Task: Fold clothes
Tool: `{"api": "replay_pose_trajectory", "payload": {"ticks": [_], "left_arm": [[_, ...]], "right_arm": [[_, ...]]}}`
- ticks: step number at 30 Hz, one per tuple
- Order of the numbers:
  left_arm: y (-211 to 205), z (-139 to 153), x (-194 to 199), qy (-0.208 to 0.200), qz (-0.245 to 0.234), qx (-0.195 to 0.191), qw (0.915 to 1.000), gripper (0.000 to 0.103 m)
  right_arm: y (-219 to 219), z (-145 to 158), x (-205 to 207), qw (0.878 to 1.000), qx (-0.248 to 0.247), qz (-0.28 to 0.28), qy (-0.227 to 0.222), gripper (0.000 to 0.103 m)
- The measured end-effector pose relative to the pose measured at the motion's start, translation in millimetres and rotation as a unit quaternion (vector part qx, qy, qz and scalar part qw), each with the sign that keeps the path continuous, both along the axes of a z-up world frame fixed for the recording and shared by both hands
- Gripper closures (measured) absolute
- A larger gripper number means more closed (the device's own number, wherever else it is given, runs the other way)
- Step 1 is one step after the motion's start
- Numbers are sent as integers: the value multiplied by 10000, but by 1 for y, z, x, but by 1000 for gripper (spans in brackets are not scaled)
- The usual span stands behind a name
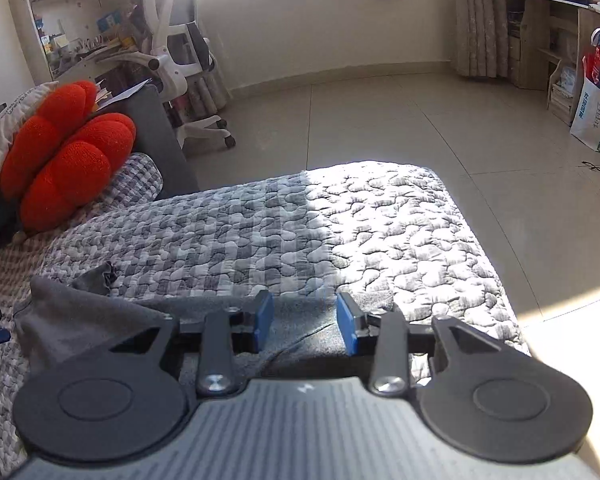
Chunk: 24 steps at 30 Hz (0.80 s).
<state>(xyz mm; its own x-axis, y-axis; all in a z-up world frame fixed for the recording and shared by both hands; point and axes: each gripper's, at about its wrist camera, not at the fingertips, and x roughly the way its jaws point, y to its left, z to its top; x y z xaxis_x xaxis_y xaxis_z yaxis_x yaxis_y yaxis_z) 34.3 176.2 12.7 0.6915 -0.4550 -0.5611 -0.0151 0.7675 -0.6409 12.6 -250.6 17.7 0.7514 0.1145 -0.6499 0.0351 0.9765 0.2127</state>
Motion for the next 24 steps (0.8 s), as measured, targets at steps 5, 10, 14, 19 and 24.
{"api": "replay_pose_trajectory", "payload": {"ticks": [5,10,14,19,24], "left_arm": [[-3,2,3,10,175,282,9994,32],[7,0,1,95,381,97,9992,32],[11,-3,-1,153,479,128,9987,32],[21,-6,-3,197,598,13,9980,32],[24,-4,-3,181,625,-99,9978,32]], "right_arm": [[65,0,-16,9908,-531,1201,-330,38],[176,3,-55,9355,-1028,3281,-815,38],[251,-22,-78,8847,-1276,4424,-725,36],[291,-49,-86,8502,-1878,4885,-570,39],[266,-24,-70,8912,-1625,4191,-612,98]]}}
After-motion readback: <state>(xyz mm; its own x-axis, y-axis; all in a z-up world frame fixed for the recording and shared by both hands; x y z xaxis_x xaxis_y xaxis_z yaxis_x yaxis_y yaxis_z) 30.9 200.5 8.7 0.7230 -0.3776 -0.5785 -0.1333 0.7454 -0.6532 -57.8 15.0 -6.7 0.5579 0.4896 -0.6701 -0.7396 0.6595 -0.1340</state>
